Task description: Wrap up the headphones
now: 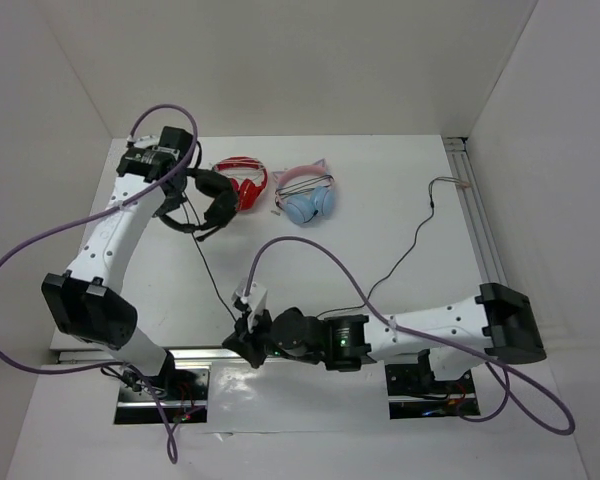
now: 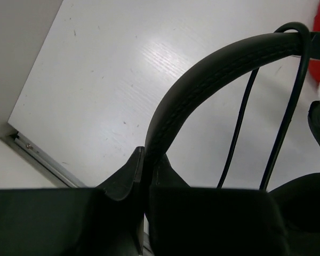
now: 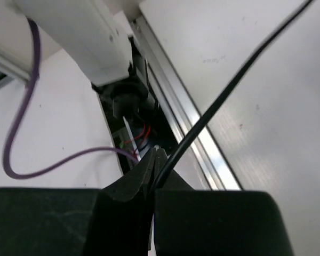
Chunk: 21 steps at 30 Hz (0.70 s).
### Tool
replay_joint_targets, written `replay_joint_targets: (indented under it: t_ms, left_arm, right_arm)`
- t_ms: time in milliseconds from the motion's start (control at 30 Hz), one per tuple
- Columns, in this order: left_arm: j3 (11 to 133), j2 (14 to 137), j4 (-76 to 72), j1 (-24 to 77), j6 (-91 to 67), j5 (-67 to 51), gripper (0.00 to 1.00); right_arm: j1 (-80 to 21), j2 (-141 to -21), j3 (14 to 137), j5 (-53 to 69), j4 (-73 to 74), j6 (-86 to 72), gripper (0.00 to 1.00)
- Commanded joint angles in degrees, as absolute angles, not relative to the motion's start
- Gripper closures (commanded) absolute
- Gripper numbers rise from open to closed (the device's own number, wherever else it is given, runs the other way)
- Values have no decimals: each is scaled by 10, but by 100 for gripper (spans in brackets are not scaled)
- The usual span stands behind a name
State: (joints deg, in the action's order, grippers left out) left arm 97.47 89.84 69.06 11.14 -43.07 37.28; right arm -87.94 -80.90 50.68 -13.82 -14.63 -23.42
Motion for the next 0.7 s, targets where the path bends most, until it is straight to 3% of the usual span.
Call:
replay_joint_targets:
  t_ms: [0, 100, 267, 400, 567, 667]
  left_arm:
    - [953, 894, 656, 140, -461, 431, 100]
    - [915, 894, 675, 193, -455, 431, 100]
    - [792, 838, 628, 312, -411, 416, 100]
    - [768, 838, 646, 373, -431, 439, 100]
    - [745, 809, 644, 414, -410, 418, 100]
    - [735, 760, 613, 444, -351, 357, 100]
  right_arm:
    - [-891, -757, 588, -221, -9, -187, 100]
    - [-886, -745, 653, -332, 99, -132, 100]
    - [-786, -745, 732, -410, 215, -54, 100]
    - [-714, -763, 797, -479, 273, 12, 100]
    - [-640, -760, 784, -506, 264, 58, 100]
    - [-586, -731, 754, -461, 207, 78, 100]
